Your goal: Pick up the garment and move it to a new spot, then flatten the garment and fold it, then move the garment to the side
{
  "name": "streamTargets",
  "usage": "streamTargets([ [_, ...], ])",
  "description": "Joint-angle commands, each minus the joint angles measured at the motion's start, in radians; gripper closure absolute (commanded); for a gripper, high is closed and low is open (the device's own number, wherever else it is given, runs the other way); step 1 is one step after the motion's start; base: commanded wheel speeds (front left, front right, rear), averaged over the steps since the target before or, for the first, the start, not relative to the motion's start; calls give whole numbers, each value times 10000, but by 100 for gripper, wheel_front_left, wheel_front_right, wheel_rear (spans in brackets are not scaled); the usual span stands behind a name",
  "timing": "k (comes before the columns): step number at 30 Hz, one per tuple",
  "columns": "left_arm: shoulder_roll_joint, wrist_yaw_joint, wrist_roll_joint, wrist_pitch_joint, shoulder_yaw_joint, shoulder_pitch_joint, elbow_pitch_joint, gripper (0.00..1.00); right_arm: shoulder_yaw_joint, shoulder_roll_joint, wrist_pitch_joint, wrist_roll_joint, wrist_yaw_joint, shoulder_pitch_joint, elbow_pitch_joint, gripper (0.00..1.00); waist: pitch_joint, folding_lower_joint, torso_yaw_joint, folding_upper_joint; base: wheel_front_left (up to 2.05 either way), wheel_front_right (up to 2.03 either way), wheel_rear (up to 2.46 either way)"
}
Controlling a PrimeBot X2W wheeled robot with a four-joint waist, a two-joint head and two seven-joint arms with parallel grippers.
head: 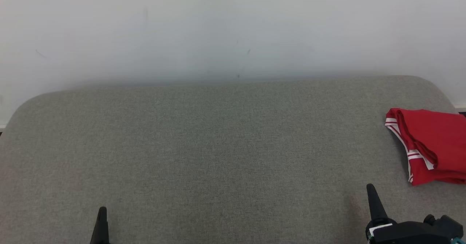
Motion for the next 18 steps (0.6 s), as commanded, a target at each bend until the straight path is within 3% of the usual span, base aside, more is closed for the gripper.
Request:
streamTargets([
  [1,39,-57,-214,56,37,-227,-66,100,10,-10,48,247,-10,-184,-107,100,4,-1,0,-1,0,0,0],
  [18,45,-74,-1909,509,90,-580,20,100,15,-10,466,2031,-13,-434,-95,100,102,-1,-8,-1,0,0,0],
])
